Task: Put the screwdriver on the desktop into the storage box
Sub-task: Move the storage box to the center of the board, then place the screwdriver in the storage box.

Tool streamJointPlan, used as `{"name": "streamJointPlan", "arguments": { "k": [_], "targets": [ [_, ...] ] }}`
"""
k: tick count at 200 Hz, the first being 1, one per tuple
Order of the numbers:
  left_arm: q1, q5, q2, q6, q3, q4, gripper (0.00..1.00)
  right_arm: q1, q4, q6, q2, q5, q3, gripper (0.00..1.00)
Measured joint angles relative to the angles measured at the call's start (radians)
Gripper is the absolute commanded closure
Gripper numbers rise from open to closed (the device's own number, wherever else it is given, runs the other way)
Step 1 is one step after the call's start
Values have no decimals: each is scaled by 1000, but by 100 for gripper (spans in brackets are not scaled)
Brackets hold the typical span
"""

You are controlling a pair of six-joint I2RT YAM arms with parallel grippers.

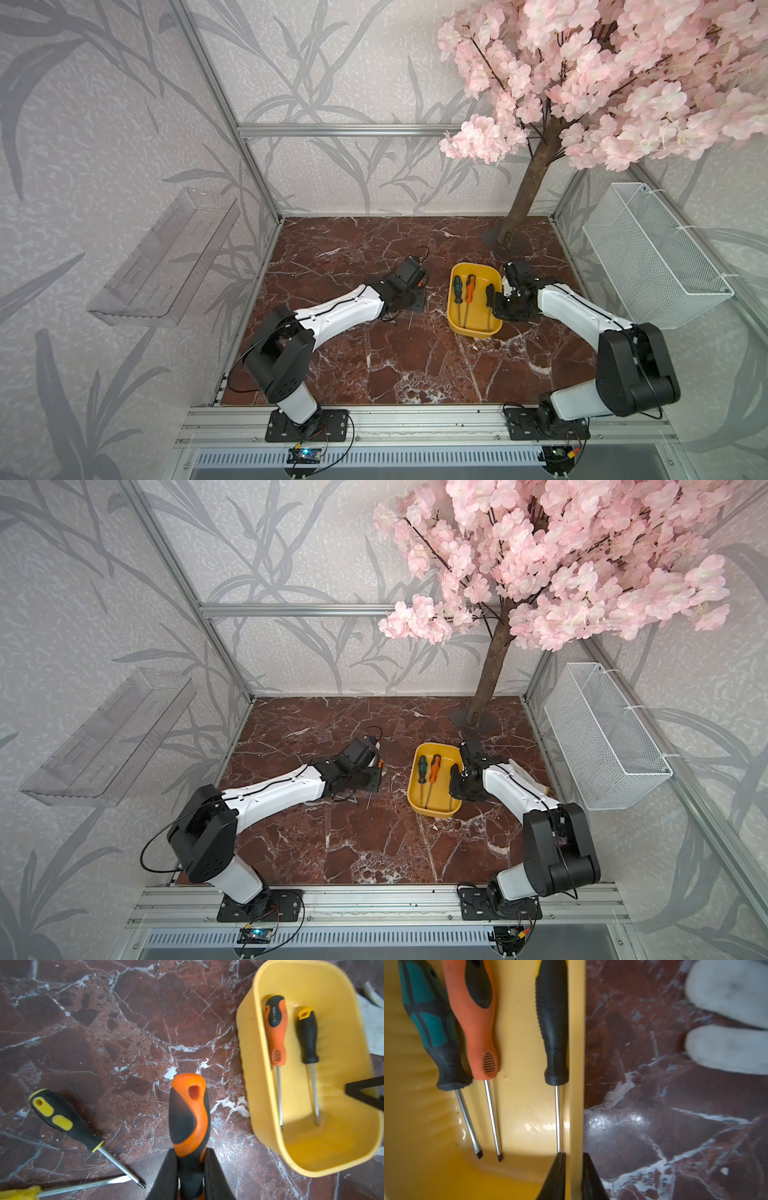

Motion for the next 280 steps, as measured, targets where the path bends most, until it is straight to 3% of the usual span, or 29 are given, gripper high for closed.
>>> {"name": "streamJointPlan", "arguments": {
  "k": [76,89,114,143,227,280],
  "targets": [
    [0,86,-34,-45,19,27,100,223,19,0,105,52,104,96],
    [0,98,-28,-61,35,31,100,242,22,6,117,50,116,92],
    [-4,114,8,-86,74,44,100,259,34,34,129,29,126,73],
    [-17,121,99,-115,134,50,100,261,44,54,119,8,126,68],
    [-68,71,375,-185,304,33,99,228,33,113,-230,29,8,65],
    [-80,29,463,-208,364,16,91,214,5,129,-369,66,-45,63]
  ]
}}
